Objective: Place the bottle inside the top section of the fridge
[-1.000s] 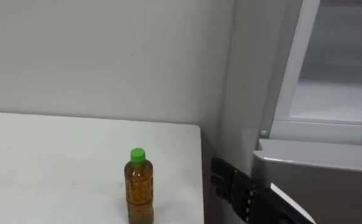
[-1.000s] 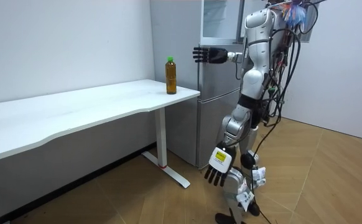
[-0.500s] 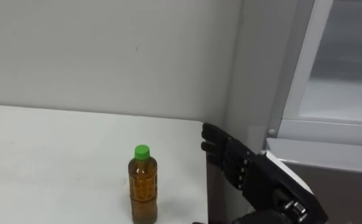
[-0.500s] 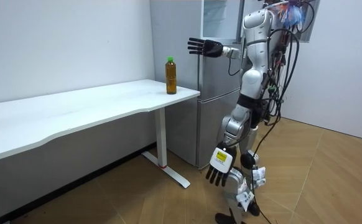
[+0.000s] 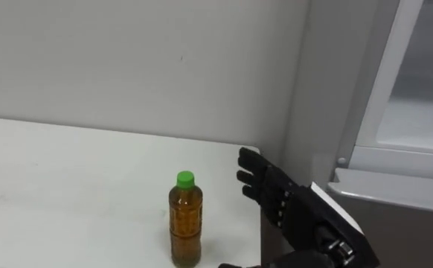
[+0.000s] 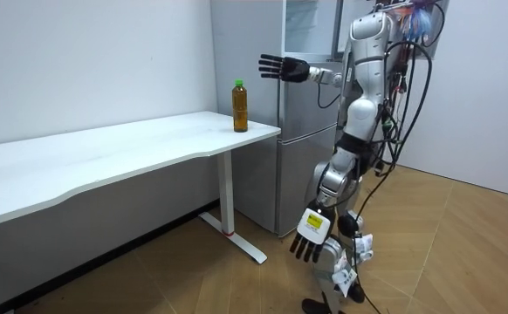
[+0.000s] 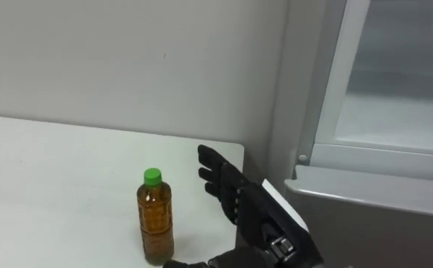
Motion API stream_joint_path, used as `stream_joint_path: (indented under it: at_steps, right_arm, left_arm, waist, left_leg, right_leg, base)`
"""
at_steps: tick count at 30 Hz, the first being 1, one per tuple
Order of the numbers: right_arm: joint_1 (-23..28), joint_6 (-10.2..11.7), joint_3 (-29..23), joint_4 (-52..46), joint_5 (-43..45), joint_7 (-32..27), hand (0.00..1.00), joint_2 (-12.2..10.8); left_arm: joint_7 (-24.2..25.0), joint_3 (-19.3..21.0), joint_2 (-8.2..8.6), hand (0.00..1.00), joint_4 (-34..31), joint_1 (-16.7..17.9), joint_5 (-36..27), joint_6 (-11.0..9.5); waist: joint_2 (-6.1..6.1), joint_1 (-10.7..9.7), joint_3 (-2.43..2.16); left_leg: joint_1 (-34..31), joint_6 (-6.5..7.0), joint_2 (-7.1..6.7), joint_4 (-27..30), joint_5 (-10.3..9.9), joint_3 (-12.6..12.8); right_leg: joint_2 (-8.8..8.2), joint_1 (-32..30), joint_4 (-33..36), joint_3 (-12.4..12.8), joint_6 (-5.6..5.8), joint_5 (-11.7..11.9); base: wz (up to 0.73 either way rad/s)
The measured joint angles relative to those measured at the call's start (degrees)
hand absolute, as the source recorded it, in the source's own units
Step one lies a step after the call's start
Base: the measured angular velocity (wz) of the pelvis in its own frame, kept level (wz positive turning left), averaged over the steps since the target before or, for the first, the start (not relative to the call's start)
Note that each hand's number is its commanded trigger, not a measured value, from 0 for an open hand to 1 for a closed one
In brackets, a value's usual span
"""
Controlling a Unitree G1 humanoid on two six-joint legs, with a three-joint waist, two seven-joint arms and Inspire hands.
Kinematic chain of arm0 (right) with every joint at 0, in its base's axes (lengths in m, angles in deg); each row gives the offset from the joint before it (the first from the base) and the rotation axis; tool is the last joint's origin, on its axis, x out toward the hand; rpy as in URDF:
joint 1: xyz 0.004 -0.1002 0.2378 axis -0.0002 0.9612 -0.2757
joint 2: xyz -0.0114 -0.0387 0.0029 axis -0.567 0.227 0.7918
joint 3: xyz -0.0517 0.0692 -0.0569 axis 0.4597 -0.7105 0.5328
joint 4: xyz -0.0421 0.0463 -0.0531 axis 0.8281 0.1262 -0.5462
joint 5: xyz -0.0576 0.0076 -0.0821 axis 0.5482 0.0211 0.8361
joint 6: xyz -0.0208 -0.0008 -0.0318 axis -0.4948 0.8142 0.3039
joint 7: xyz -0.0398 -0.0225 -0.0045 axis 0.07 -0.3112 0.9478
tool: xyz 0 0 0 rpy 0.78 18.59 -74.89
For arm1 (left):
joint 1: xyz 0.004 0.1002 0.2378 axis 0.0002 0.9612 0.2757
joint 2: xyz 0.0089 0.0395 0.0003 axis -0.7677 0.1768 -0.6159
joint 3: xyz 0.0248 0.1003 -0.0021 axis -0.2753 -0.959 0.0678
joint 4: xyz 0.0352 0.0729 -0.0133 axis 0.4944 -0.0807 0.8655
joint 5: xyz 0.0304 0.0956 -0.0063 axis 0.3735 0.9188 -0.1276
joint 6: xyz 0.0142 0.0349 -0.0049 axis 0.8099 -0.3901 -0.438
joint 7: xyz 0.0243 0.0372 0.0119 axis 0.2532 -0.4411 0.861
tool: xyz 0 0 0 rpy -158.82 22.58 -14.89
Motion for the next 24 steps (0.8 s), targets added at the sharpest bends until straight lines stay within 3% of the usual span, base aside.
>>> stream_joint_path:
  at_steps: [7, 12, 17, 24]
  right_arm:
    - [-0.32, 1.84, 1.56, 3.30, -3.66, -5.77, 0.00, 0.02]
    - [-3.20, 2.12, 2.78, 6.97, -3.62, -9.69, 0.00, 0.00]
    - [-7.24, 3.36, 3.23, 11.15, -3.41, -14.22, 0.00, 0.02]
    - [-7.95, 4.33, 3.30, 17.82, -2.98, -21.36, 0.00, -0.19]
  left_arm:
    - [-0.09, -0.26, -0.05, 0.00, -0.61, 0.28, 0.02, -0.04]
    - [-0.13, -0.40, 0.00, 0.00, -1.11, -0.22, 0.03, -0.02]
    - [-0.08, -1.29, 0.43, 0.00, -0.96, -0.37, 0.11, -0.02]
    - [-0.27, -1.25, 0.62, 0.00, -0.56, 0.38, 0.78, 0.61]
  waist:
    - [0.04, 1.06, 0.11]
    - [0.76, 1.87, 0.28]
    - [1.13, 1.72, 0.24]
    - [1.16, 2.00, 0.28]
  left_leg:
    - [-0.40, 0.09, -0.07, 0.17, -0.05, -0.44]
    - [-0.80, 0.08, -0.31, 0.21, -0.03, -1.07]
    - [-0.75, 0.17, -0.87, 0.20, 0.03, -2.93]
    - [-1.20, 0.19, -1.06, 0.51, 0.04, -4.44]
  right_leg:
    - [-0.11, 0.18, -0.24, -0.86, 0.10, 0.07]
    - [-0.14, 0.07, -0.24, -1.44, 0.11, 0.07]
    - [-0.46, 0.80, -0.26, -2.78, 0.28, -0.04]
    - [-0.72, 1.11, -0.06, -4.45, 0.36, -0.08]
  base:
    - [0.05]
    - [0.07]
    - [0.14]
    - [0.13]
